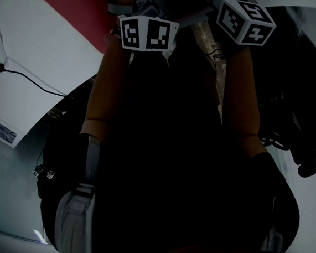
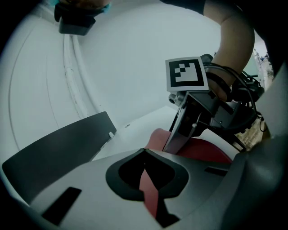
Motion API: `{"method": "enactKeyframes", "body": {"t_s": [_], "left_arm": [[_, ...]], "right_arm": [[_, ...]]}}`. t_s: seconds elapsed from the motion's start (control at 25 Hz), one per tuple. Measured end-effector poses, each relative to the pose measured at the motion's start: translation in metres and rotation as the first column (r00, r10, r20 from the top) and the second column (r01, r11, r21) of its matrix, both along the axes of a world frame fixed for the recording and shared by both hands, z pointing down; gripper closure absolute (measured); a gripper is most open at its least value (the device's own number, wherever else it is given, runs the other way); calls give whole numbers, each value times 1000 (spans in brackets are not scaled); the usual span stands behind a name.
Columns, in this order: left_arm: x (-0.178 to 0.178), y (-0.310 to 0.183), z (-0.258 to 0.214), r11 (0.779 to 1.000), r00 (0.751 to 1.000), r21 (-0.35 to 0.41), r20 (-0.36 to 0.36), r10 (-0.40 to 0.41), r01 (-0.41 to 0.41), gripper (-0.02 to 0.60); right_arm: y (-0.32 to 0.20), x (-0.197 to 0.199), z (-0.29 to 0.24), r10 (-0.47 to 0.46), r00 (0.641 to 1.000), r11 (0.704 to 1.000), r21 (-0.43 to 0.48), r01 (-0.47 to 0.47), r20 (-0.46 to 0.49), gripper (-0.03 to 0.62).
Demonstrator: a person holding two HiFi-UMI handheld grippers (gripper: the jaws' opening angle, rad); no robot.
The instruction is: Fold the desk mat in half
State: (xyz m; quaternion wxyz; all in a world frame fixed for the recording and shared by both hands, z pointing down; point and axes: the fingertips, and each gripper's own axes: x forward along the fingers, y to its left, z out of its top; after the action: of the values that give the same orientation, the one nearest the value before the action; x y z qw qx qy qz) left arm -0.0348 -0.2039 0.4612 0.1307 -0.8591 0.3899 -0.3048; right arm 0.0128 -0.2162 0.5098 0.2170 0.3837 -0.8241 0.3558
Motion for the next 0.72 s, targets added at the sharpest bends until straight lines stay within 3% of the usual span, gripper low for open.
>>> {"method": "enactKeyframes", "body": {"t_s": [0.56, 0.72], "left_arm": [[-14, 7, -9, 999, 999, 17, 7, -41, 41, 569], [-18, 10, -16, 998, 998, 24, -4, -61, 61, 569]], "right_arm": [[-22, 29, -12, 78, 993, 992, 103, -69, -87, 364], [-21, 31, -12, 24, 994, 997, 77, -16, -105, 429]]}}
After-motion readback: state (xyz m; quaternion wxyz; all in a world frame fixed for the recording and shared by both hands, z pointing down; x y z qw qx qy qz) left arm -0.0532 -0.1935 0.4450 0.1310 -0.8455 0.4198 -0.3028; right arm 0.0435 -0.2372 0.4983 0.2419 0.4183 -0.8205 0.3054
